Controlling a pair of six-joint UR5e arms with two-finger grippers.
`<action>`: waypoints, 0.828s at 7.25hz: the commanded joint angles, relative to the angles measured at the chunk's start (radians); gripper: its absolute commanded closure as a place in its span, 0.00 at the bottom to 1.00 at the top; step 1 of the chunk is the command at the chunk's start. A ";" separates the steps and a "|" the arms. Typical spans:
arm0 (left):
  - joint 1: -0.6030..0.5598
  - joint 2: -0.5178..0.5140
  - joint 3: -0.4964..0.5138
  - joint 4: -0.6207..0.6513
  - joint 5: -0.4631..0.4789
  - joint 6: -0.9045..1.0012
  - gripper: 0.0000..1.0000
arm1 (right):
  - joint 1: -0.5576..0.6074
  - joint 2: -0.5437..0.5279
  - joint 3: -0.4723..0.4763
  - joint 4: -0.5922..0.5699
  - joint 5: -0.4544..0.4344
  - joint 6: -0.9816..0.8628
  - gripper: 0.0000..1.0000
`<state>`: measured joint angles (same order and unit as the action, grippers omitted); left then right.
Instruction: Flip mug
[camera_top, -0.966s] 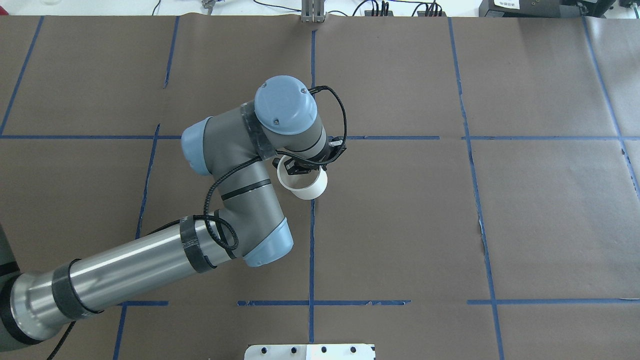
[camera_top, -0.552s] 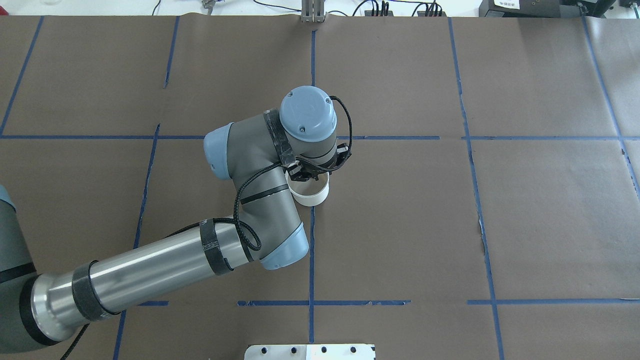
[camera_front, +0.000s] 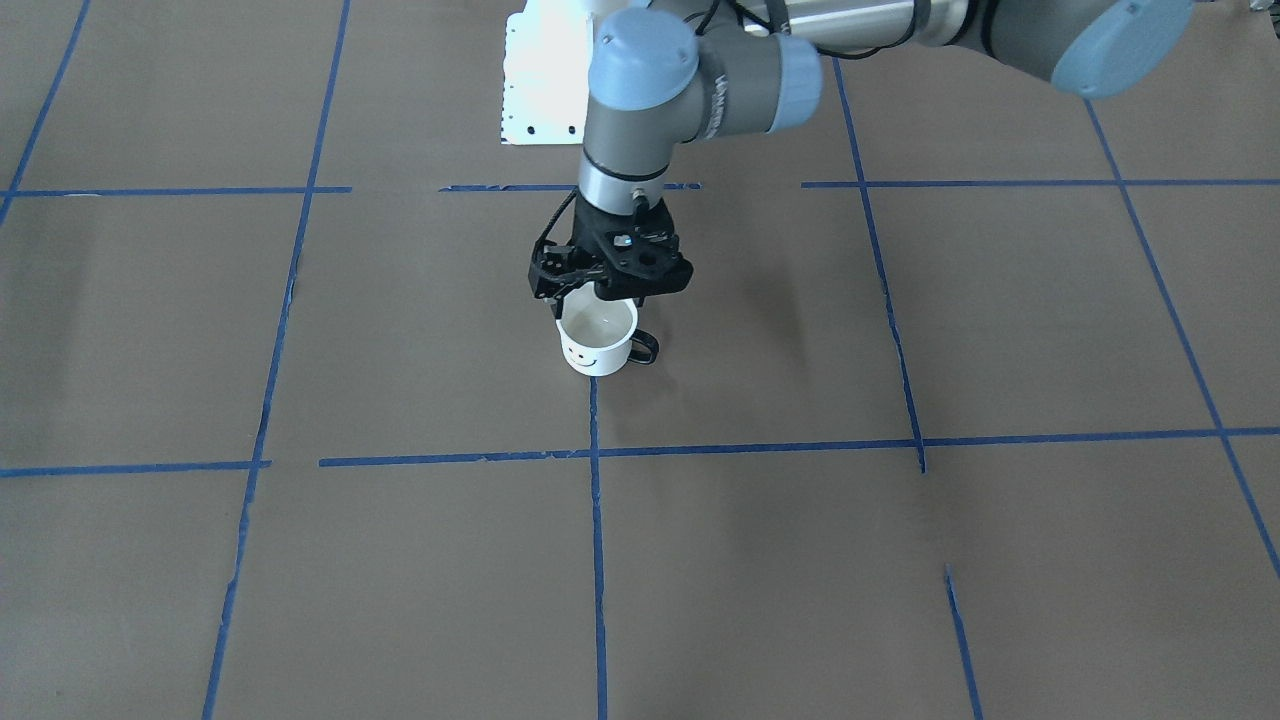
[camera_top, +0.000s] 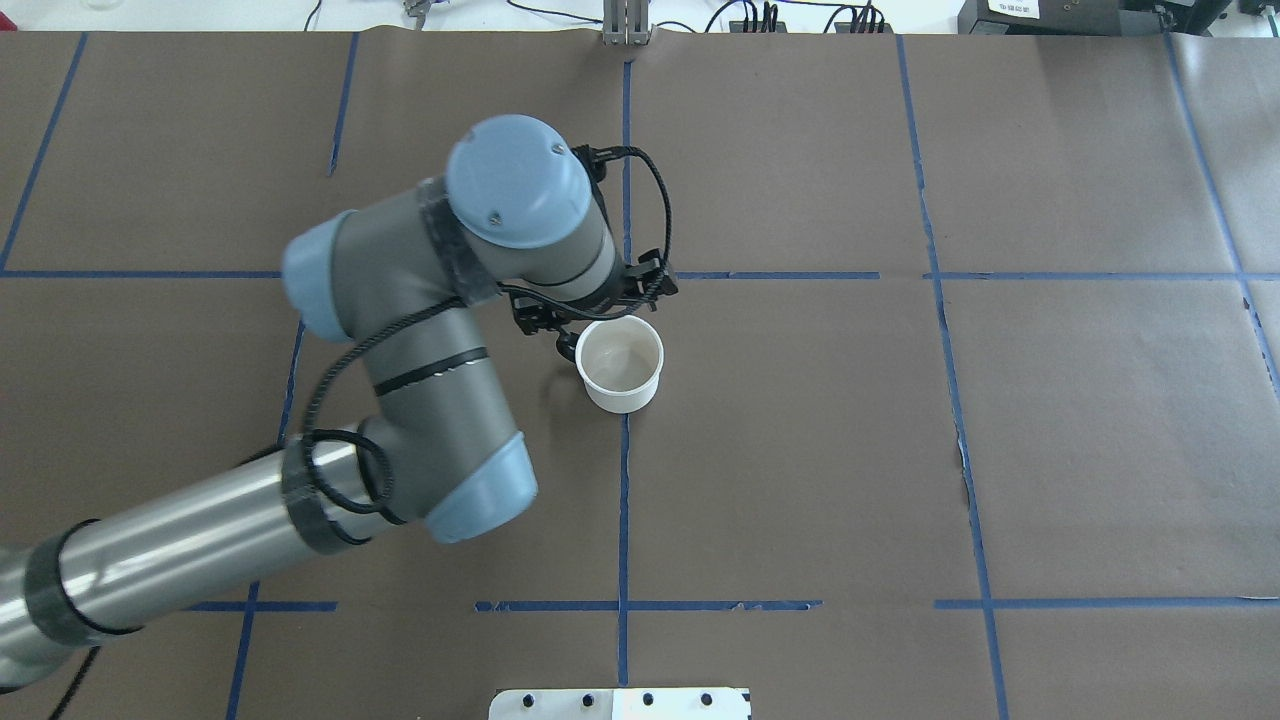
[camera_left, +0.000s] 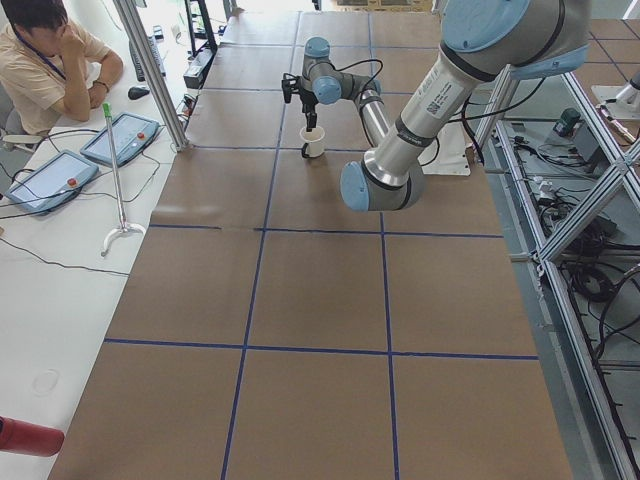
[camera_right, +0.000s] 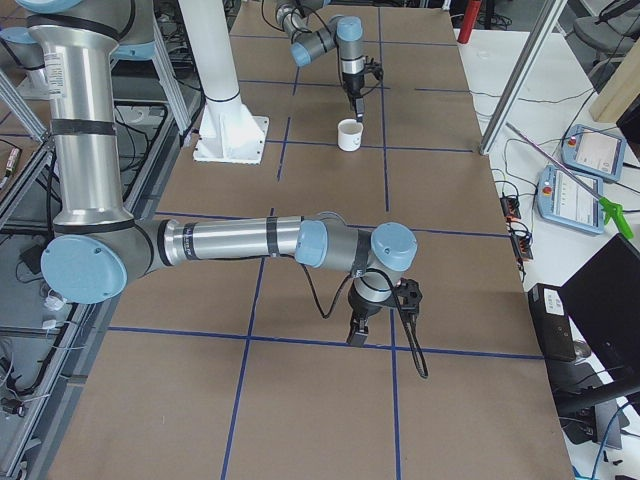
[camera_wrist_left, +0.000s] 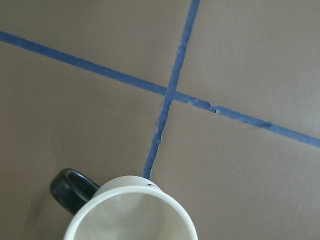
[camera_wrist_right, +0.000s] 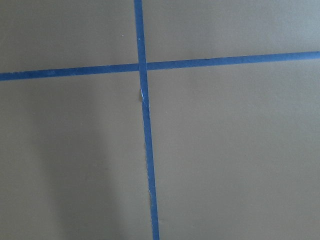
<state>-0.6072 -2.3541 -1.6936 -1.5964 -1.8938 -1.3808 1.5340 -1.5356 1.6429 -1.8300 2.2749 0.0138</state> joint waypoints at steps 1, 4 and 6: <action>-0.183 0.250 -0.248 0.058 -0.082 0.340 0.00 | 0.000 0.000 0.000 0.000 0.000 0.000 0.00; -0.517 0.592 -0.267 0.047 -0.217 0.994 0.00 | 0.000 0.000 0.000 0.000 0.000 0.000 0.00; -0.722 0.723 -0.133 0.018 -0.226 1.315 0.00 | 0.000 0.000 0.000 0.000 0.000 0.000 0.00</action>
<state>-1.1920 -1.7181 -1.9054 -1.5568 -2.1063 -0.2980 1.5340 -1.5356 1.6429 -1.8300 2.2749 0.0138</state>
